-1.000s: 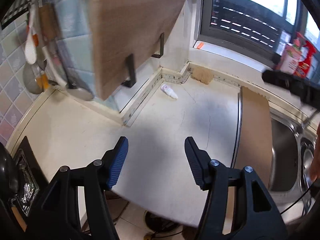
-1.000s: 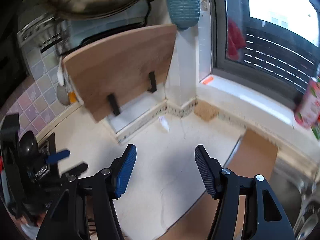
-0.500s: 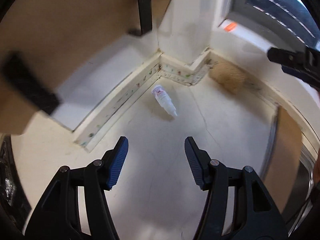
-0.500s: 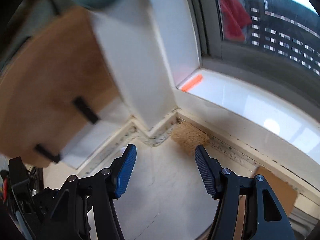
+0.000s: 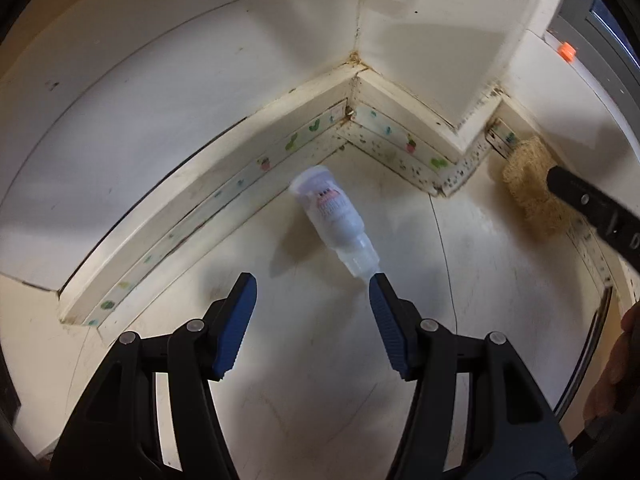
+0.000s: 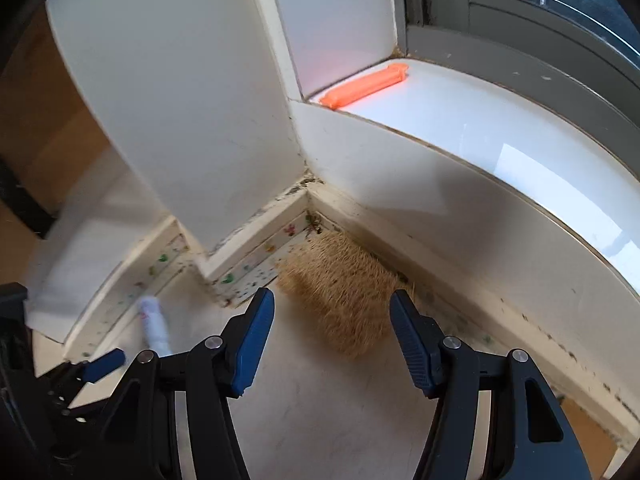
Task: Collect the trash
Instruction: 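Grasp the loofah sponge with the right tool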
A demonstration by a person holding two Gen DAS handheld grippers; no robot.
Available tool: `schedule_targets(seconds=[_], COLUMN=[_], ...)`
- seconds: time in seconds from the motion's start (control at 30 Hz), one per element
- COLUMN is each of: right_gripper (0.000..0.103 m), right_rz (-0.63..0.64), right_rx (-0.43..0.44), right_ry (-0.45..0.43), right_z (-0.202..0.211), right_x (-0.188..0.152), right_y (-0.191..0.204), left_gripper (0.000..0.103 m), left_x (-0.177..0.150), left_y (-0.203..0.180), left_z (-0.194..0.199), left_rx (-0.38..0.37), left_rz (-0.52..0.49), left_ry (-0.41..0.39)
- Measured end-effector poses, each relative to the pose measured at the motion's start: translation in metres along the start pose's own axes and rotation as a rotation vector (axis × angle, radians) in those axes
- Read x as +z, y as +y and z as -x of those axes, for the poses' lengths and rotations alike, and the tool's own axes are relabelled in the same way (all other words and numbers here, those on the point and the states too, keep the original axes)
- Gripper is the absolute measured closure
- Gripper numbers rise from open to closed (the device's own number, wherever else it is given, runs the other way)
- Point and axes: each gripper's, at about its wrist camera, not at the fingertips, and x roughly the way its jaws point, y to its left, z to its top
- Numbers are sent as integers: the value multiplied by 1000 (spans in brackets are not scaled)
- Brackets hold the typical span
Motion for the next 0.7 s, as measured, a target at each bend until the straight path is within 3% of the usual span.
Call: schedule_targets(seconds=[0.5, 0.7], right_gripper=[44, 63], right_rz=[184, 213], right_rx=[-104, -112], right_ry=[32, 44], right_z=[-45, -56], right_x=[10, 1], right_y=[30, 38], left_gripper=[47, 47], left_x=[-7, -27], left_y=[-2, 5], left_z=[-18, -13], left_rx=[-29, -95], left_rz=[18, 42], left_ry=[8, 25])
